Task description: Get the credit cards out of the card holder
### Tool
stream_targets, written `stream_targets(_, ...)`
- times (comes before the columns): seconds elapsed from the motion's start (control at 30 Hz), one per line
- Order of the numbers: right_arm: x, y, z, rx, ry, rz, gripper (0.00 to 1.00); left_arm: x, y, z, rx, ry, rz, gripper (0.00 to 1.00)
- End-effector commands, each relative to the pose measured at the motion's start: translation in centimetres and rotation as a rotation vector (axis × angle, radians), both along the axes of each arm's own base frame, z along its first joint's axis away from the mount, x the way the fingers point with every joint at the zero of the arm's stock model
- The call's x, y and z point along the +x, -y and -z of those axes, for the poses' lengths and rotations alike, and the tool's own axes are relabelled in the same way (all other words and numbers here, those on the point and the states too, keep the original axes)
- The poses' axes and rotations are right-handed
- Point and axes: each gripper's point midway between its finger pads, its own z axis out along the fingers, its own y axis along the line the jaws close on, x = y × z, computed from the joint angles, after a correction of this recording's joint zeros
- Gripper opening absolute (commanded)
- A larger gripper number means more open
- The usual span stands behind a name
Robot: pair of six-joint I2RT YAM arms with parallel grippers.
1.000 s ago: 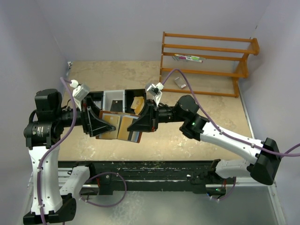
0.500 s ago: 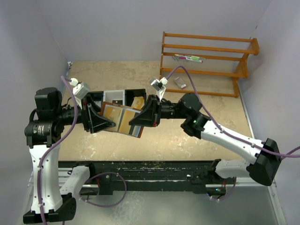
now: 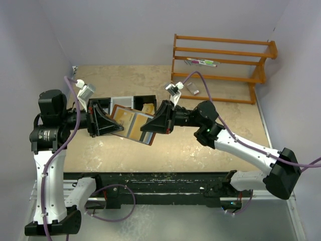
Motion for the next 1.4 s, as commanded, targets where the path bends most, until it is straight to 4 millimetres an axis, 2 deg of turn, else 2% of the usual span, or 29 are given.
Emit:
stream_targets(0.0, -1.5, 1.1, -3.0, 0.114, 0.081, -0.043, 0.0, 0.2, 0.1, -0.8, -0.029, 0.018, 0.024, 0.06)
stream_targets(0.07, -1.5, 1.1, -2.7, 0.112, 0.08, -0.052, 0.0, 0.1, 0.1, -0.9, -0.036, 0.013, 0.031, 0.0)
stream_targets(0.13, -1.6, 1.0, -2.6, 0.111, 0.081, -0.06, 0.0, 0.2, 0.1, -0.8, -0.038, 0.002, 0.03, 0.0)
stream_targets(0.17, -1.7, 1.0, -2.5, 0.111, 0.082, -0.065, 0.0, 0.2, 0.1, -0.8, -0.039, -0.003, 0.03, 0.03)
stream_targets(0.2, -1.7, 1.0, -2.5, 0.112, 0.084, -0.068, 0.0, 0.2, 0.1, -0.7, -0.041, -0.01, 0.032, 0.1)
stream_targets(0.27, -1.7, 0.9, -2.6, 0.112, 0.088, -0.071, 0.0, 0.4, 0.1, -0.5, -0.046, -0.026, 0.034, 0.15)
stream_targets(0.43, -1.6, 0.7, -2.7, 0.112, 0.088, -0.077, 0.0, 0.2, 0.2, -0.9, -0.055, -0.022, 0.045, 0.39)
stream_targets(0.53, -1.5, 0.6, -2.7, 0.111, 0.086, -0.075, 0.0, -0.1, 0.2, -1.1, -0.056, 0.001, 0.054, 0.45)
stream_targets(0.63, -1.4, 0.6, -2.5, 0.107, 0.08, -0.075, 0.0, -0.3, 0.2, -1.0, -0.056, 0.002, 0.056, 0.43)
stream_targets(0.8, -1.0, 0.3, -2.8, 0.123, 0.096, -0.059, 0.0, -0.6, 0.3, -1.2, -0.073, -0.03, 0.077, 0.31)
stream_targets(0.9, -1.1, 0.0, -1.5, 0.08, 0.072, -0.082, 0.0, -0.6, 0.3, -1.3, -0.08, -0.043, 0.085, 0.14)
stream_targets(0.93, -1.1, 0.0, -1.5, 0.081, 0.071, -0.084, 0.02, -0.7, 0.3, -1.3, -0.081, -0.046, 0.087, 0.08)
stream_targets(1.0, -0.9, -0.3, -1.1, 0.065, 0.076, -0.084, 0.15, -0.8, 0.3, -1.2, -0.084, -0.057, 0.09, 0.01)
stream_targets(1.13, -0.1, -0.6, -0.3, 0.014, 0.074, -0.076, 0.42, -0.9, 0.3, -1.2, -0.088, -0.073, 0.098, 0.0)
stream_targets(1.2, 1.2, 0.0, -0.9, -0.012, 0.092, -0.029, 0.54, -0.7, 0.3, -1.1, -0.089, -0.086, 0.093, 0.0)
stream_targets(1.27, 3.5, 1.4, -1.3, -0.04, 0.113, 0.086, 0.63, -0.5, 0.3, -1.0, -0.086, -0.086, 0.079, 0.0)
stream_targets(1.37, 6.1, 3.7, -2.6, -0.106, 0.155, 0.3, 0.66, 0.9, 0.1, -0.4, -0.052, -0.066, -0.002, 0.0)
